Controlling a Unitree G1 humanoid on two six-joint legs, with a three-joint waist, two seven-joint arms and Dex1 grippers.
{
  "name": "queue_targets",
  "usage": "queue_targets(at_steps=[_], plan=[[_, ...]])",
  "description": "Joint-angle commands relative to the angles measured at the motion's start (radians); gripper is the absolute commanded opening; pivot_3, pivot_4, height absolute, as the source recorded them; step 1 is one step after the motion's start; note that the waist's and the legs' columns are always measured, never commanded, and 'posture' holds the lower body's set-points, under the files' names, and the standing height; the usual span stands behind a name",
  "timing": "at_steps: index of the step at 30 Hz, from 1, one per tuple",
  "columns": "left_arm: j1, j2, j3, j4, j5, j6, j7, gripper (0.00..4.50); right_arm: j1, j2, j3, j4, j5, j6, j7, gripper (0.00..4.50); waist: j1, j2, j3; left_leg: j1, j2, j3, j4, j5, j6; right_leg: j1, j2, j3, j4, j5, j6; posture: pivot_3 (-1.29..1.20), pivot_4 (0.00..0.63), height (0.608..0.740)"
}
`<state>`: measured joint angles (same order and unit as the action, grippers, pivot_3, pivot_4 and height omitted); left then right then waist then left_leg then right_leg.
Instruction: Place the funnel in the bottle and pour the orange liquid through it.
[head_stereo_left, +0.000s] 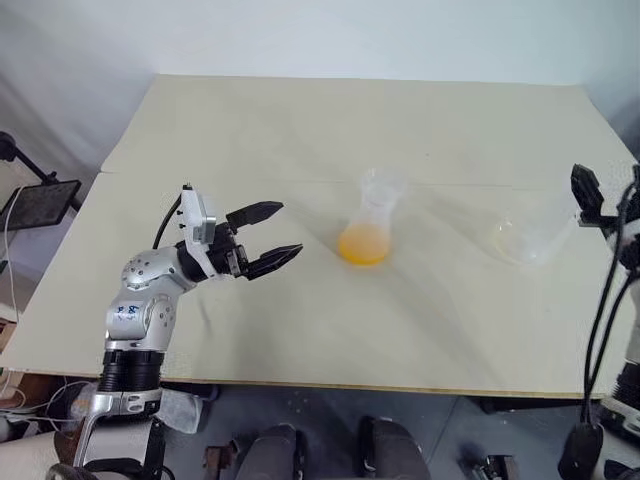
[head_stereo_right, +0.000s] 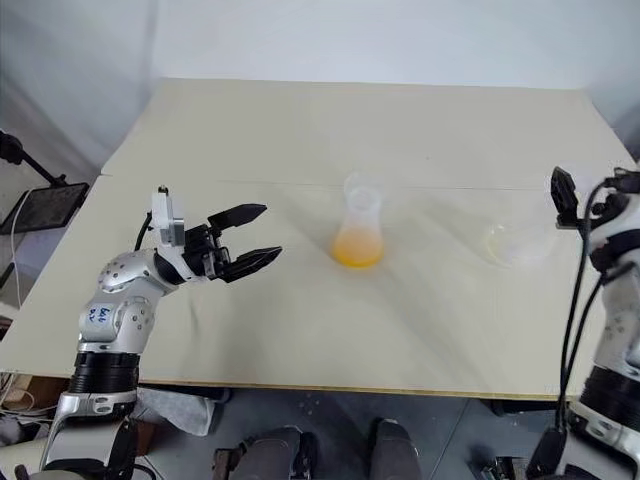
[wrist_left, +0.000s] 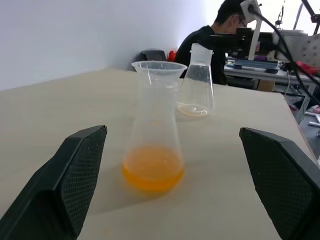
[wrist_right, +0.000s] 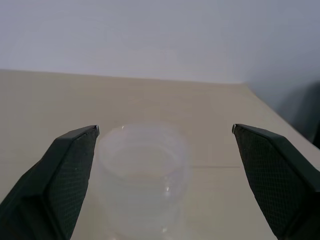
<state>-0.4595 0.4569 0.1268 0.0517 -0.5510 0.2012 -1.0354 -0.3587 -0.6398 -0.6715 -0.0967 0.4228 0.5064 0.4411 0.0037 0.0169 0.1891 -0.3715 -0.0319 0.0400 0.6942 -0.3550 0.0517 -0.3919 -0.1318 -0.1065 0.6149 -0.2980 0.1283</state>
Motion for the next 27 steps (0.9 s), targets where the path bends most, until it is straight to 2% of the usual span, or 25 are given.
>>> queue_targets(at_steps=[1, 5, 9, 12, 15, 19, 22, 27], plan=[[0.023, 0.04, 0.023, -0.034, -0.007, 0.006, -0.009, 4.5, 0.064, -0.062, -0.091, -0.079, 0.088, -0.023, 0.092, 4.48, 0.001, 0.0, 0.0, 0.0, 0.0, 0.0, 0.0, 0.0, 0.0, 0.0, 0.0, 0.0, 0.0, 0.0, 0.0, 0.0, 0.15, 0.74], [0.061, 0.075, 0.034, -0.04, -0.003, 0.009, -0.016, 4.5, 0.209, -0.135, -0.144, -0.121, 0.212, 0.064, 0.248, 4.48, 0.006, 0.0, 0.0, 0.0, 0.0, 0.0, -0.001, 0.0, 0.0, 0.001, 0.0, 0.0, -0.003, 0.0, 0.0, 0.0, 0.15, 0.74], [0.108, 0.116, 0.051, -0.031, 0.015, -0.006, -0.015, 4.5, 0.382, -0.167, -0.201, -0.179, 0.301, 0.072, 0.411, 4.48, 0.017, 0.0, 0.0, 0.0, 0.001, 0.0, -0.001, 0.0, 0.0, 0.002, 0.0, 0.002, -0.004, 0.0, 0.0, 0.0, 0.15, 0.74], [0.151, 0.158, 0.051, -0.036, 0.066, -0.024, 0.008, 4.5, 0.488, -0.147, -0.131, -0.334, 0.312, 0.023, 0.484, 4.48, 0.019, 0.0, 0.0, 0.001, 0.001, 0.0, -0.001, 0.0, 0.0, 0.002, 0.0, 0.003, -0.005, 0.0, 0.0, 0.0, 0.15, 0.74], [0.181, 0.179, 0.057, -0.046, 0.083, -0.048, 0.008, 4.5, 0.576, -0.119, -0.066, -0.402, 0.279, -0.058, 0.552, 4.48, 0.02, -0.001, 0.0, 0.002, 0.002, 0.0, -0.002, 0.0, 0.0, 0.003, -0.001, 0.003, -0.006, 0.0, 0.0, 0.0, 0.15, 0.74], [0.242, 0.2, 0.058, -0.094, 0.129, -0.111, 0.02, 4.5, 0.624, -0.048, 0.004, -0.491, 0.325, -0.091, 0.541, 4.48, 0.021, -0.001, 0.0, 0.002, 0.002, -0.001, -0.002, -0.001, -0.001, 0.003, -0.002, 0.003, -0.007, 0.0, 0.0, 0.0, 0.15, 0.74], [0.274, 0.194, 0.06, -0.131, 0.123, -0.114, 0.037, 4.5, 0.657, -0.027, 0.044, -0.461, 0.247, -0.214, 0.601, 4.48, 0.024, -0.001, 0.0, 0.001, 0.002, -0.002, -0.002, -0.001, -0.001, 0.003, -0.003, 0.003, -0.007, 0.0, 0.0, 0.0, 0.15, 0.74], [0.308, 0.175, 0.067, -0.19, 0.11, -0.075, 0.104, 4.5, 0.71, -0.014, 0.032, -0.371, 0.249, -0.312, 0.691, 4.48, 0.023, -0.001, 0.0, 0.002, 0.001, -0.002, -0.003, -0.001, -0.001, 0.004, -0.002, 0.003, -0.008, 0.0, 0.0, 0.0, 0.15, 0.74]])
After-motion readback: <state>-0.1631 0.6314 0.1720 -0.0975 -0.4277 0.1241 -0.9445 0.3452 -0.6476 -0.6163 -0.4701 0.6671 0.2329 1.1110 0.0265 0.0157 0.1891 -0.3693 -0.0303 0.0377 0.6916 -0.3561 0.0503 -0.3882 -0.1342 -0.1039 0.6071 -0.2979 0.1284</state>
